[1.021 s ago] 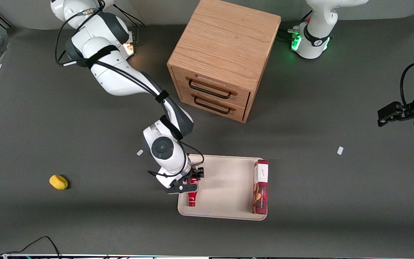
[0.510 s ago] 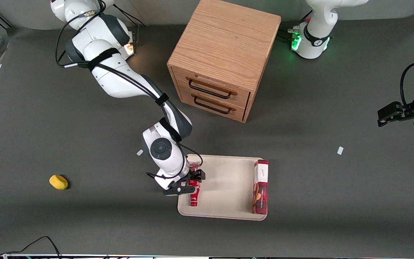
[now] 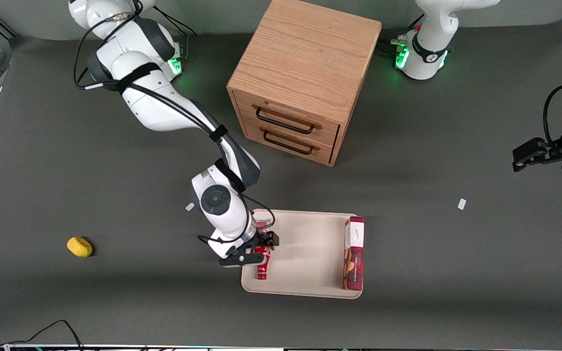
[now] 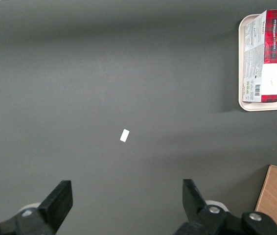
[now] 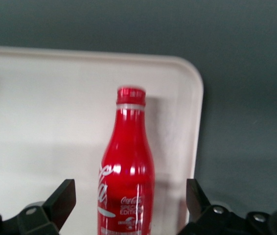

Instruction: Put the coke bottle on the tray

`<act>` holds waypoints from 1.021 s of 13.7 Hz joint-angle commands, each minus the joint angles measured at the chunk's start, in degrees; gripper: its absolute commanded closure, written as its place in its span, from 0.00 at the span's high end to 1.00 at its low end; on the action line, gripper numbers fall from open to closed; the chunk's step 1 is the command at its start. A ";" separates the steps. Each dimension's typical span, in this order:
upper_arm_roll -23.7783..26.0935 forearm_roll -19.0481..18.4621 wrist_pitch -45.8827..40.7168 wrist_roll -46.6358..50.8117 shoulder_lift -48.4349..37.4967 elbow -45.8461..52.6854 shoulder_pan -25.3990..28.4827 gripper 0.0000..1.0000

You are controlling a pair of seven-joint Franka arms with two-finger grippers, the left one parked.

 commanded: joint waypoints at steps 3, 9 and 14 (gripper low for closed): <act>0.10 -0.45 -2.80 0.16 -19.28 -16.95 -7.41 1.00; 0.90 6.49 -18.86 -13.20 -41.79 -32.10 -19.11 1.00; 0.37 7.46 -29.18 -16.79 -58.23 -41.76 -23.59 1.00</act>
